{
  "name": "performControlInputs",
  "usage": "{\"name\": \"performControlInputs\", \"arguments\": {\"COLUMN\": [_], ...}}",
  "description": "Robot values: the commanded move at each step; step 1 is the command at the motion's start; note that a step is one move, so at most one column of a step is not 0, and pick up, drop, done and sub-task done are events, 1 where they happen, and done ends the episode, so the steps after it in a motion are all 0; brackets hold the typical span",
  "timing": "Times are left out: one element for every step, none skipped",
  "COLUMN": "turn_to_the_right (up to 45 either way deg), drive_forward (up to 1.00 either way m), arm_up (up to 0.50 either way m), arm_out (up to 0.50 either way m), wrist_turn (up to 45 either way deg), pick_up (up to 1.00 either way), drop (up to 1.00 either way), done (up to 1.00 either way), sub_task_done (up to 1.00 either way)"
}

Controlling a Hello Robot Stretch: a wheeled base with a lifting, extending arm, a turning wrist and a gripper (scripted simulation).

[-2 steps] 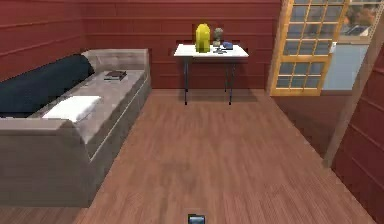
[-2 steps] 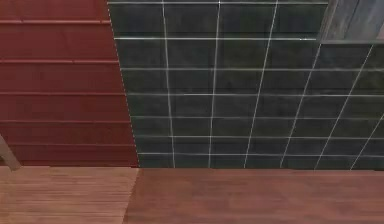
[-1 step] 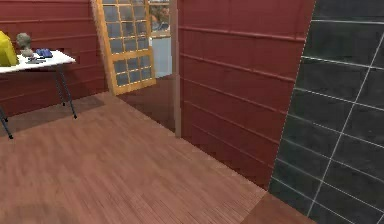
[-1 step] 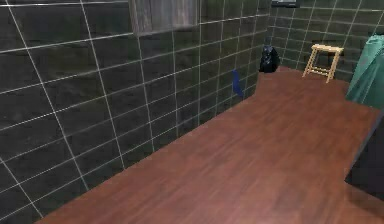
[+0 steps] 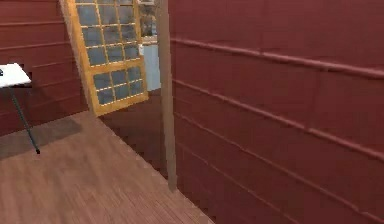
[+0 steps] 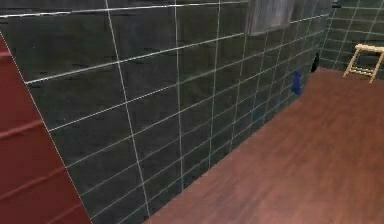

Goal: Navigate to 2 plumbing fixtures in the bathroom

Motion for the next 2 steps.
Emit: {"name": "performControlInputs", "arguments": {"turn_to_the_right": [-30.0,0.0], "drive_forward": [0.00,1.00], "arm_up": [0.00,0.00], "arm_out": [0.00,0.00], "wrist_turn": [0.0,0.0], "pick_up": [0.00,0.00], "drop": [0.00,0.00], "done": [0.00,0.00], "sub_task_done": [0.00,0.00]}}
